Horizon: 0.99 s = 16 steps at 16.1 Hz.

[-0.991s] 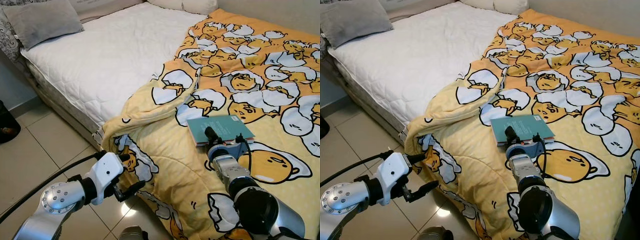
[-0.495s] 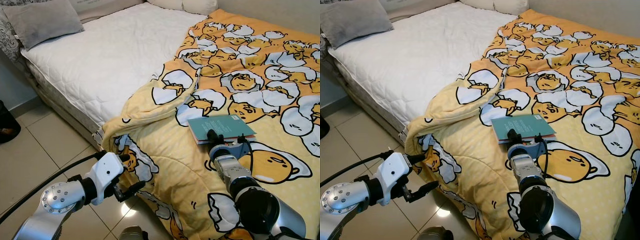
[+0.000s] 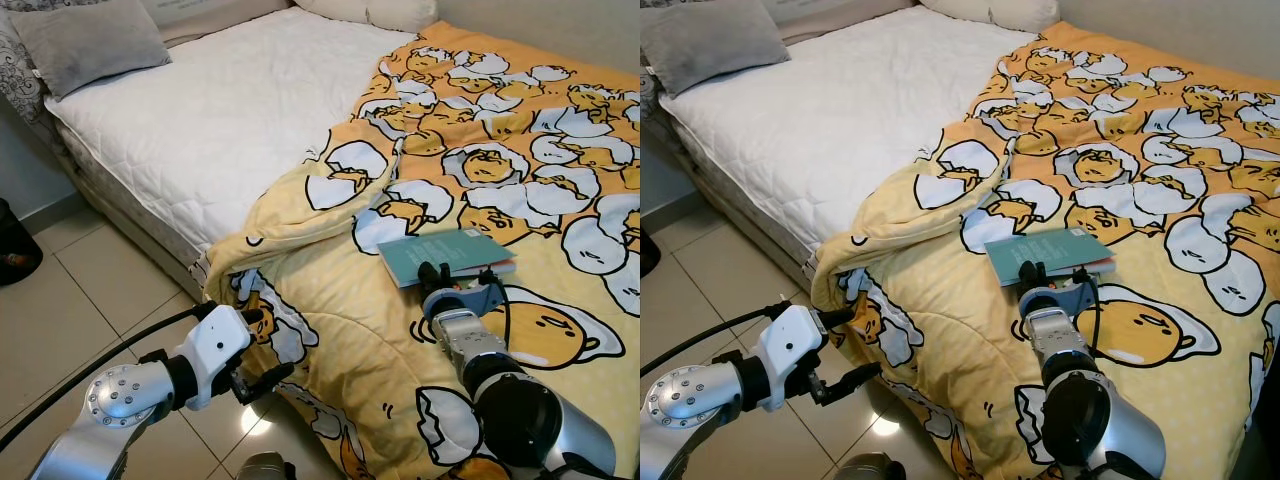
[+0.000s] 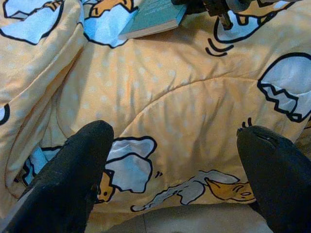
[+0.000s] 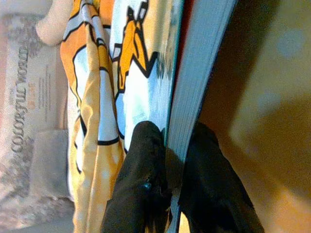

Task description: Clean up the room

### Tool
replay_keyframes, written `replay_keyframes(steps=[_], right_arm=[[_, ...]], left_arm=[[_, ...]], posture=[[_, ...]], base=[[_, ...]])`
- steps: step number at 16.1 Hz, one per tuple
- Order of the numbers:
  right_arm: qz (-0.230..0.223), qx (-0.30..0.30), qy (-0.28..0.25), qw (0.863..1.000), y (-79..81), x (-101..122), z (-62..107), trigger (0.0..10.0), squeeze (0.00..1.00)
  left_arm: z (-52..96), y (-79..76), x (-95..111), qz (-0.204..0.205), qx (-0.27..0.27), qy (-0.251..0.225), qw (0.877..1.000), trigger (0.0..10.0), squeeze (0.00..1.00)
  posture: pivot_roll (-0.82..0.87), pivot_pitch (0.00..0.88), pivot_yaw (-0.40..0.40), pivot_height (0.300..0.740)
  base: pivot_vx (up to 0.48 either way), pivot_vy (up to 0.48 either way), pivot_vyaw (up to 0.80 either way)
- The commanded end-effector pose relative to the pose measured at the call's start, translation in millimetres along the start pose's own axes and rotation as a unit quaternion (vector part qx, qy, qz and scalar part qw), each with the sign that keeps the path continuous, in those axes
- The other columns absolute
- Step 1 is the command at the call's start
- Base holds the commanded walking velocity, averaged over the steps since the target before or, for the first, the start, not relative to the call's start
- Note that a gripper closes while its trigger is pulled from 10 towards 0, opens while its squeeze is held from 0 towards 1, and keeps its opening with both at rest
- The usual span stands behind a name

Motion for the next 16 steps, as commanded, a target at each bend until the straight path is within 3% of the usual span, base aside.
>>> replay_keyframes(steps=[1,4,6,7,8,9,10,11,13,14,15,16], right_arm=[[0.030,0.020,-0.010,0.999,9.8,9,-2.1,0.0,0.00],[0.062,0.067,-0.043,0.995,31.0,37,-4.1,0.0,0.00],[0.122,0.106,-0.077,0.984,50.3,62,-2.4,0.0,0.00],[0.190,0.126,-0.088,0.970,60.8,69,-0.3,0.0,0.00],[0.309,0.160,-0.100,0.932,76.0,71,5.6,0.0,0.00],[0.350,0.174,-0.104,0.914,81.2,70,8.8,0.0,0.00],[0.362,0.177,-0.113,0.908,83.1,72,11.7,0.0,0.00],[0.392,0.181,-0.127,0.893,85.5,75,17.5,0.0,0.00],[0.472,0.175,-0.158,0.849,84.1,71,34.6,10.0,0.00],[0.510,0.157,-0.156,0.831,76.2,64,41.4,10.0,0.00],[0.533,0.128,-0.148,0.823,65.0,57,45.5,10.0,0.00],[0.549,0.143,-0.153,0.809,64.5,47,55.3,10.0,0.00]], left_arm=[[-5.3,-0.3,1,-0.006,0.003,-0.004,1.000,10.0,0.42],[-17.0,4.0,5,0.001,0.027,-0.025,0.999,10.0,0.43],[-25.9,10.4,7,0.017,0.057,-0.044,0.997,10.0,0.43],[-29.9,17.2,6,0.023,0.080,-0.045,0.996,10.0,0.42],[-35.2,27.7,5,0.028,0.115,-0.049,0.992,10.0,0.42],[-37.7,31.7,4,0.031,0.129,-0.055,0.990,10.0,0.42],[-39.7,31.9,7,0.036,0.129,-0.062,0.989,10.0,0.42],[-43.3,32.0,9,0.042,0.129,-0.072,0.988,10.0,0.42],[-50.0,36.5,19,0.034,0.137,-0.093,0.986,10.0,0.42],[-53.1,36.9,25,0.035,0.139,-0.110,0.984,10.0,0.42],[-54.8,35.7,29,0.031,0.139,-0.121,0.982,10.0,0.41],[-55.4,35.0,28,0.035,0.139,-0.125,0.982,10.0,0.41]], posture=[[0.30,0.000,-0.010,0.740],[0.26,0.000,-0.033,0.740],[0.21,0.000,-0.036,0.740],[0.17,0.000,-0.026,0.740],[0.14,0.000,-0.008,0.740],[0.12,0.000,-0.001,0.740],[0.10,0.000,0.006,0.740],[0.09,0.000,0.007,0.740],[0.06,0.000,0.017,0.740],[0.05,0.000,0.024,0.740],[0.04,0.000,0.028,0.740],[0.03,0.000,0.035,0.740]], base=[[0.000,0.000,0.00],[0.000,0.000,0.00],[0.000,0.000,0.00],[0.000,0.000,0.00],[0.000,0.000,0.00],[0.000,0.000,0.00],[0.000,0.000,0.00],[0.000,0.000,0.00],[0.000,0.000,0.00],[0.000,0.000,0.00],[0.000,0.000,0.00],[0.000,0.000,0.00]])
Point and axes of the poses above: a point about 5 cm out from each wrist's last joint towards the gripper, its own z axis pointing back from the gripper into the wrist, its own x axis along the axis of the wrist's last joint, y = z × x, the point moved 5 cm from there along -z, pointing out of the wrist towards the gripper, and after that the axes turned 1 degree about z, right-handed, at the moved point
